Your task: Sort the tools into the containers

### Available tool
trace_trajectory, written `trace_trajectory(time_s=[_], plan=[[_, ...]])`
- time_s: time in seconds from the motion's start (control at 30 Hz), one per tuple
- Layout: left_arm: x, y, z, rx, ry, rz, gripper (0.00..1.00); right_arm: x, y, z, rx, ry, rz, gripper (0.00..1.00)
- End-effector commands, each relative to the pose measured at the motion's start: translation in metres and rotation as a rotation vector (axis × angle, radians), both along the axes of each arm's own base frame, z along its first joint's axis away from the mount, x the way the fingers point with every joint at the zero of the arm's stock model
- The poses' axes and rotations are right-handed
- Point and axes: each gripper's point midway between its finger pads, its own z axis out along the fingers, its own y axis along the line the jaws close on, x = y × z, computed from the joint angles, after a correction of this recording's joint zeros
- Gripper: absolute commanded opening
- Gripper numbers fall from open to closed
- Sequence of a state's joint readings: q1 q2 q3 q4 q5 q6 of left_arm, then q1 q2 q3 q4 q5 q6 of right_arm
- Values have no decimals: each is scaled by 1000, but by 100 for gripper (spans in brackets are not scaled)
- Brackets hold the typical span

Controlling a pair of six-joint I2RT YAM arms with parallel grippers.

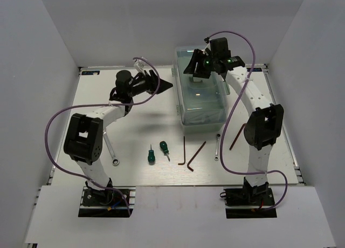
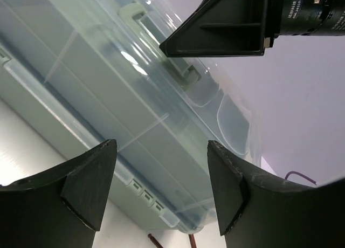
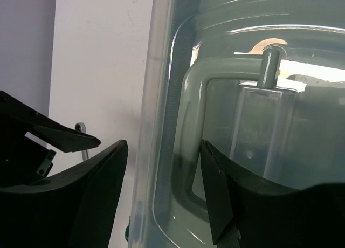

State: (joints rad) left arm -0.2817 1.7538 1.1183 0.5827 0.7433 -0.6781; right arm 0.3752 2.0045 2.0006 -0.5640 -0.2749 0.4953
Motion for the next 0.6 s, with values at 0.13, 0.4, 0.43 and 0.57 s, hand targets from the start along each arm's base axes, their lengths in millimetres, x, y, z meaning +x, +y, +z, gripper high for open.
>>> trace_trajectory(time_s=[0.13,0.4,0.43,0.57], plan=[[0,-18,32,3,-84,-59,78,-10,15,19,129,43,56,61],[1,-28,48,36,-136,-87,78,-7,12,40,223,34,71,56],[0,-32,51,41,-147,-96,77,-8,11,41,229,42,72,56],[1,-45,51,57,-144,-129,67,-7,7,48,242,28,72,56]])
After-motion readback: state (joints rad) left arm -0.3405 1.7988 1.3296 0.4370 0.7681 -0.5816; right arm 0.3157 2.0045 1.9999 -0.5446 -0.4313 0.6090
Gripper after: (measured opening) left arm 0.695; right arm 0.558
